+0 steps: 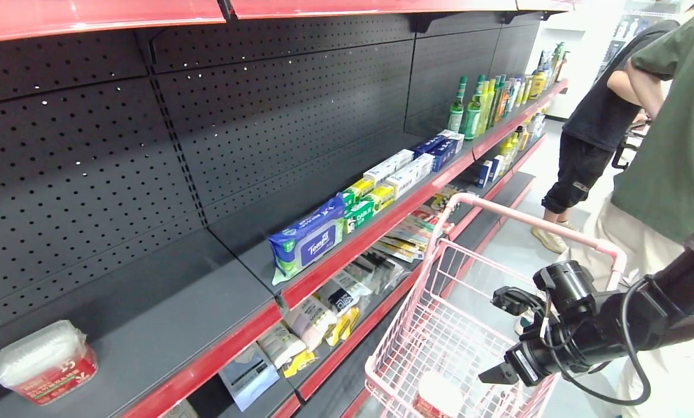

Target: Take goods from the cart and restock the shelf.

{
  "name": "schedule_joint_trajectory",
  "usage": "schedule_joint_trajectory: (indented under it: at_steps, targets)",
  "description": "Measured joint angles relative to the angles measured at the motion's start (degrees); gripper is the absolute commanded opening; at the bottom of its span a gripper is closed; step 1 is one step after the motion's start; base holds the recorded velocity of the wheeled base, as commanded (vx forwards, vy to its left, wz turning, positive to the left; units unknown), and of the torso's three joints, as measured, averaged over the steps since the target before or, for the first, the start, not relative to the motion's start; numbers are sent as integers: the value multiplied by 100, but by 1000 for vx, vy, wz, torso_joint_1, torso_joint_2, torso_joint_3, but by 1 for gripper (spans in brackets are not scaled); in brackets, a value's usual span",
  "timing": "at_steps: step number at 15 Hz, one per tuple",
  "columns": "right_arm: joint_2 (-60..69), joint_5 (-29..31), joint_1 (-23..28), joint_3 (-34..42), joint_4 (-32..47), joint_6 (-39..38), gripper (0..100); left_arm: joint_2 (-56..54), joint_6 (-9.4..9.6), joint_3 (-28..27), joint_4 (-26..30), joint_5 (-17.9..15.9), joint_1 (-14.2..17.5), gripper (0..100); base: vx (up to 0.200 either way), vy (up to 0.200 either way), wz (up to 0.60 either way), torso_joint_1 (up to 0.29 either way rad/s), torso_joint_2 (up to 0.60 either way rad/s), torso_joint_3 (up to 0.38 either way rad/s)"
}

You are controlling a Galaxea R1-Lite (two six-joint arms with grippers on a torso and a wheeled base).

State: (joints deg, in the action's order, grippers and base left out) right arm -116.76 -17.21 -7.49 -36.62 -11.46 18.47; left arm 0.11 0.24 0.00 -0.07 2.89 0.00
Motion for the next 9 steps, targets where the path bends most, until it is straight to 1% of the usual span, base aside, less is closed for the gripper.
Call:
schedule_joint_trajectory:
  at_steps: [5, 7, 9]
  targets:
    - [-179, 6, -391, -50, -2, -7, 100, 0, 0, 0, 0, -2, 0, 100, 0, 0, 0, -105, 241, 131]
    - [-226, 9, -450, -52, -2, 2, 100, 0, 0, 0, -2, 0, 0, 100, 0, 0, 0, -122, 276, 146]
    - [-245, 13, -461, -54, -4, 5, 100, 0, 2, 0, 2, -2, 0, 100, 0, 0, 0, -16, 38, 16]
